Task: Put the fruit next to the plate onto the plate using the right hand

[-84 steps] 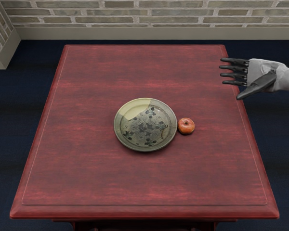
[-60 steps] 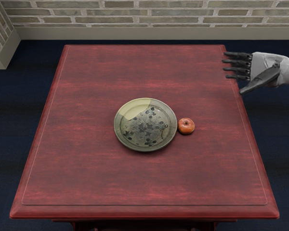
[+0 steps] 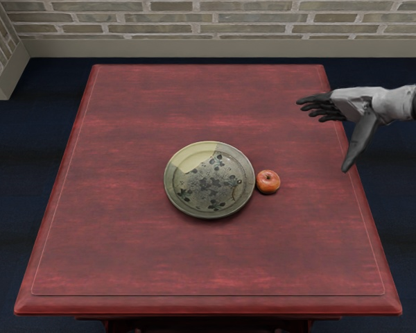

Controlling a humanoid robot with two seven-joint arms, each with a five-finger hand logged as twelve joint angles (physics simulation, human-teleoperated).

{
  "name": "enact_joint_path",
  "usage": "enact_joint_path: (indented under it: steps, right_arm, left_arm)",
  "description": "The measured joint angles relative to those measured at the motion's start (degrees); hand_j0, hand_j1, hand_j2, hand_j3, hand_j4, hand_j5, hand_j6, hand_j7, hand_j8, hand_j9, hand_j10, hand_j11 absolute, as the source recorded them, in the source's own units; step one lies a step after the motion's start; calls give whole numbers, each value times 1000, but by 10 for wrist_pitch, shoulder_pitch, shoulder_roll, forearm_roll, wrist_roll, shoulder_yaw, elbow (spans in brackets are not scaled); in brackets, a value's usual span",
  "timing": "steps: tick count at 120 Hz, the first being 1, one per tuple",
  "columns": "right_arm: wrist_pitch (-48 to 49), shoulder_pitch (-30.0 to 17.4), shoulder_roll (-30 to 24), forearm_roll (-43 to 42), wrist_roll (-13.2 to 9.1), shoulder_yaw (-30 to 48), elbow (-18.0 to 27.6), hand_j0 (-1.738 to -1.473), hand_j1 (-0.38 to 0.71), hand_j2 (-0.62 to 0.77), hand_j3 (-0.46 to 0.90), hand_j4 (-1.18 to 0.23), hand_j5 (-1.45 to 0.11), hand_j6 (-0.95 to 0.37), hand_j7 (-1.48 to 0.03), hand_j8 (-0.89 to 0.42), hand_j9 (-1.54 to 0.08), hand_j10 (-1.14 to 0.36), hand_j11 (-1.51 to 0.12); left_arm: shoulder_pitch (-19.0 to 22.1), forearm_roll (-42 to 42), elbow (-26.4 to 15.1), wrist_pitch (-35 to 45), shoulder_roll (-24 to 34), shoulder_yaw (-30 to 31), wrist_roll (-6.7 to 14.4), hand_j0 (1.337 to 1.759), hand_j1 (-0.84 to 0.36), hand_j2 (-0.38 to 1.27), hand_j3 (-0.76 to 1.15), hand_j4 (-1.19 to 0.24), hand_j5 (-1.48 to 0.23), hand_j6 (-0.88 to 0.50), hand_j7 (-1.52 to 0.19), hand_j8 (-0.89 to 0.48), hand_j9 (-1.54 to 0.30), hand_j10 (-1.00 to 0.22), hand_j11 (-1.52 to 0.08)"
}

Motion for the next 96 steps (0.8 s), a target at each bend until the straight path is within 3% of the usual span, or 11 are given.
enact_joint_path:
  steps: [20, 61, 96]
  right_arm:
    - [-49, -8, -7, -52, -1, -5, 66, -1658, -304, -7, 0, -42, -51, -43, -51, -42, -51, -41, -51]
    - [-359, -63, -3, -107, -7, -52, 157, -1658, -296, -7, 0, -50, -60, -51, -59, -50, -60, -49, -59]
    - [-515, -97, 20, -129, -22, -100, 232, -1658, -113, -37, 0, -202, -259, -204, -258, -203, -259, -202, -259]
  left_arm:
    - [0, 0, 0, 0, 0, 0, 0, 1658, 73, 46, 0, -230, -299, -230, -299, -230, -299, -230, -299]
    - [0, 0, 0, 0, 0, 0, 0, 1658, 73, 46, 0, -230, -299, -230, -299, -230, -299, -230, -299]
    - [0, 0, 0, 0, 0, 0, 0, 1658, 73, 46, 0, -230, -299, -230, -299, -230, -299, -230, -299]
